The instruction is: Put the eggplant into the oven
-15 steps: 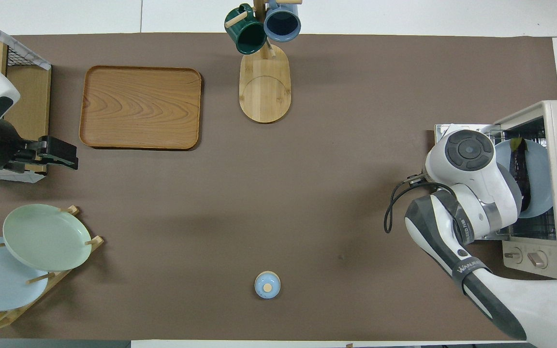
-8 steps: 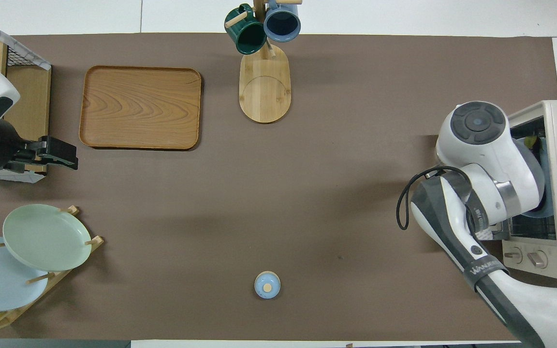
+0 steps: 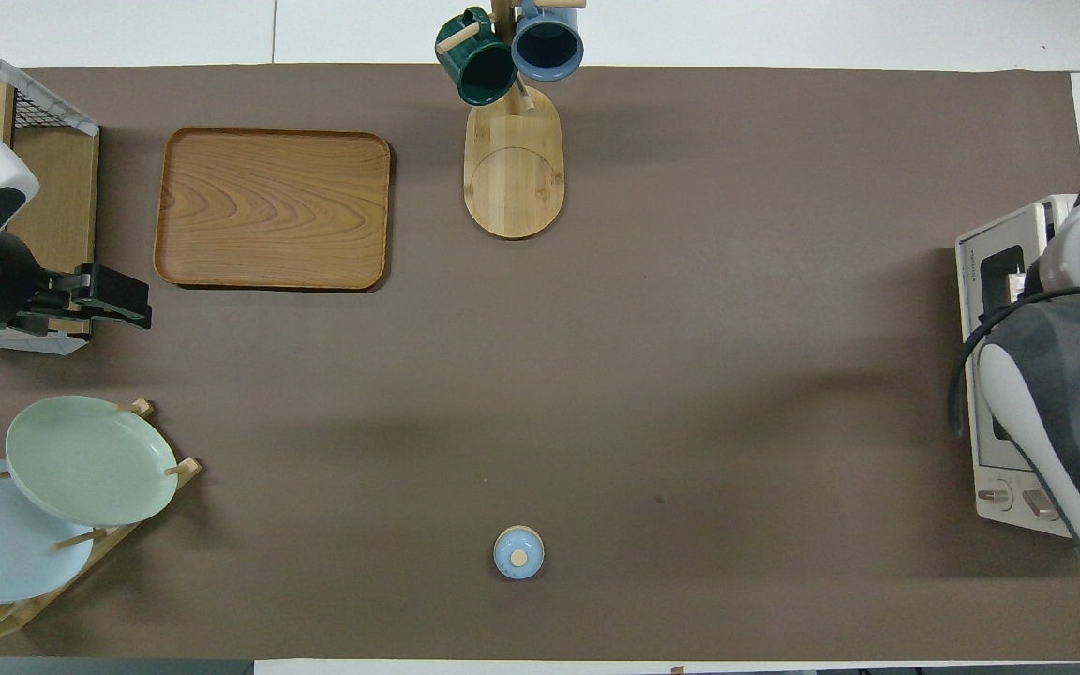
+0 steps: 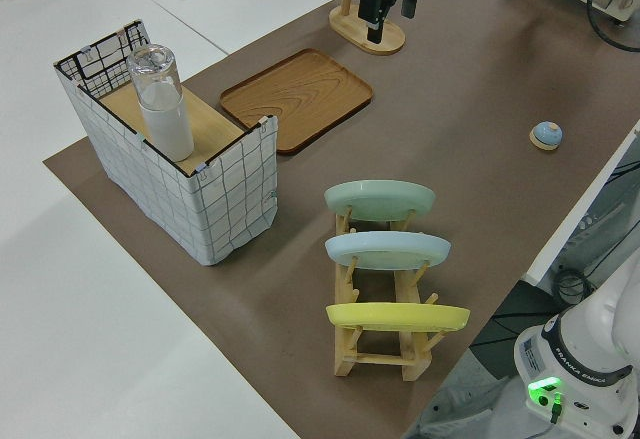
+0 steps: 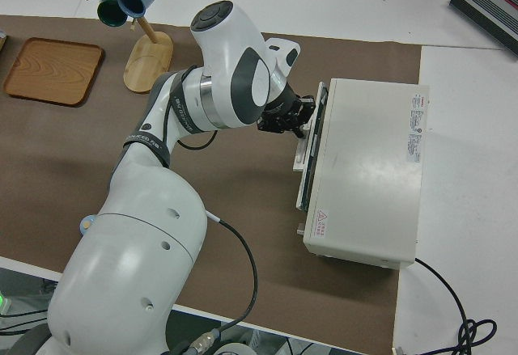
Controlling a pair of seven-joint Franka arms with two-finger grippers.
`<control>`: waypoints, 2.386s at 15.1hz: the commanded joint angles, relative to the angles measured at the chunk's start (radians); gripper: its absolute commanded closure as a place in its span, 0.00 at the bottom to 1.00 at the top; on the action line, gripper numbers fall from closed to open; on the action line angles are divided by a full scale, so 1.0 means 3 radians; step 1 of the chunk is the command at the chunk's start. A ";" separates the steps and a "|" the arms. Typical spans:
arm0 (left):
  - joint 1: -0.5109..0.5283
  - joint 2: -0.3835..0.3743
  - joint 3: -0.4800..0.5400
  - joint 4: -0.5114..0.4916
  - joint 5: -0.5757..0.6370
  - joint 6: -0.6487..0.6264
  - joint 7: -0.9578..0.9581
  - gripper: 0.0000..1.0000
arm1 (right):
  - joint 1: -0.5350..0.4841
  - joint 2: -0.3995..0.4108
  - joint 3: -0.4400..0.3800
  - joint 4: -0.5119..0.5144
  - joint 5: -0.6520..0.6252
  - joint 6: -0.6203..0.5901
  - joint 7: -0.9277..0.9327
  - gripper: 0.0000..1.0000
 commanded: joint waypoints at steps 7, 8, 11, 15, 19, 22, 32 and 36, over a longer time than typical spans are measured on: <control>0.0035 -0.0041 -0.0016 -0.0009 0.0005 -0.0017 -0.0024 0.00 | -0.0015 0.0124 0.0029 0.1146 0.0760 -0.1073 -0.0001 1.00; 0.0030 -0.0041 -0.0016 -0.0009 0.0005 -0.0017 -0.0024 0.00 | 0.0016 0.0124 0.0034 0.1187 0.0750 -0.1150 0.0060 0.94; 0.0035 -0.0041 -0.0016 -0.0009 0.0005 -0.0017 -0.0024 0.00 | 0.0078 0.0119 0.0039 0.1152 0.0765 -0.1186 0.0193 0.43; 0.0030 -0.0041 -0.0016 -0.0009 0.0005 -0.0017 -0.0024 0.00 | 0.0134 0.0053 0.0039 0.1127 0.0765 -0.1242 0.0219 0.00; 0.0035 -0.0041 -0.0016 -0.0009 0.0005 -0.0017 -0.0024 0.00 | 0.0266 -0.0024 -0.0011 0.1070 0.0755 -0.1227 0.0214 0.00; 0.0030 -0.0041 -0.0016 -0.0009 0.0005 -0.0017 -0.0024 0.00 | 0.0466 -0.0060 -0.0303 0.1030 0.0749 -0.1146 0.0199 0.00; 0.0035 -0.0041 -0.0016 -0.0009 0.0005 -0.0017 -0.0024 0.00 | 0.0569 -0.0188 -0.0308 0.0907 0.0775 -0.1135 0.0541 0.00; 0.0030 -0.0041 -0.0016 -0.0003 0.0005 -0.0017 -0.0024 0.00 | 0.0558 -0.0168 -0.0313 0.1019 0.1020 -0.1191 0.0562 0.00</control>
